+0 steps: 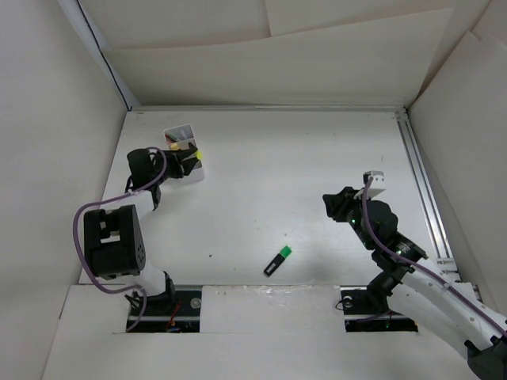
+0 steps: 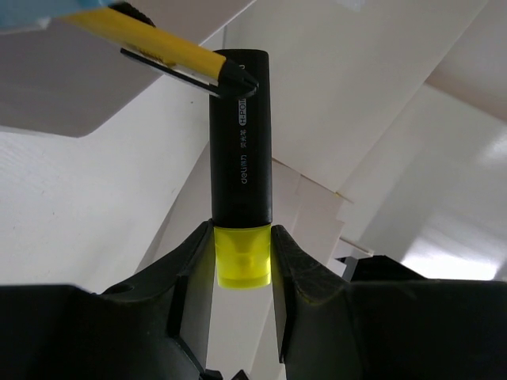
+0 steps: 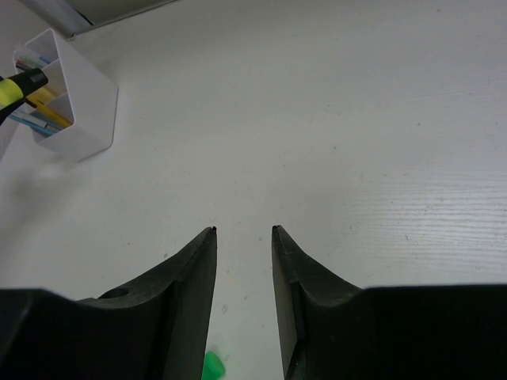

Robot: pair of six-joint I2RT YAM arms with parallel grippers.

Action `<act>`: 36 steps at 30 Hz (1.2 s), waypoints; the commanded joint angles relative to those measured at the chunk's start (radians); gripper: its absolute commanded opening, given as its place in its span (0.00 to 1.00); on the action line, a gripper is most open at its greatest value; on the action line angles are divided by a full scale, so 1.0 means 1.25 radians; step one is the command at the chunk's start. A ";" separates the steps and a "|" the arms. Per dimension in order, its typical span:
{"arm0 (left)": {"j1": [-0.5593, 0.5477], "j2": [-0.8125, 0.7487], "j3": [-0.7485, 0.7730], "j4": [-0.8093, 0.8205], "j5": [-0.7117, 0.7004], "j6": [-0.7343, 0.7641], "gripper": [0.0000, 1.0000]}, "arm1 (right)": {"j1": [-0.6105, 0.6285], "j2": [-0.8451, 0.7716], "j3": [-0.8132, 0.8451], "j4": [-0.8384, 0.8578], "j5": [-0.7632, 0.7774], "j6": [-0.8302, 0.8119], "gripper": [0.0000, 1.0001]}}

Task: Sort the stationery into containers
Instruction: Place the pen in the storage box.

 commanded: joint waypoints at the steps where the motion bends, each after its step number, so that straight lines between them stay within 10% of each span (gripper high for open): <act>1: 0.012 0.014 0.031 0.028 -0.003 0.000 0.02 | -0.007 -0.004 0.029 0.033 -0.004 -0.006 0.39; 36: 0.020 0.059 0.070 0.028 -0.012 0.029 0.41 | -0.007 -0.018 0.021 0.033 0.012 -0.006 0.39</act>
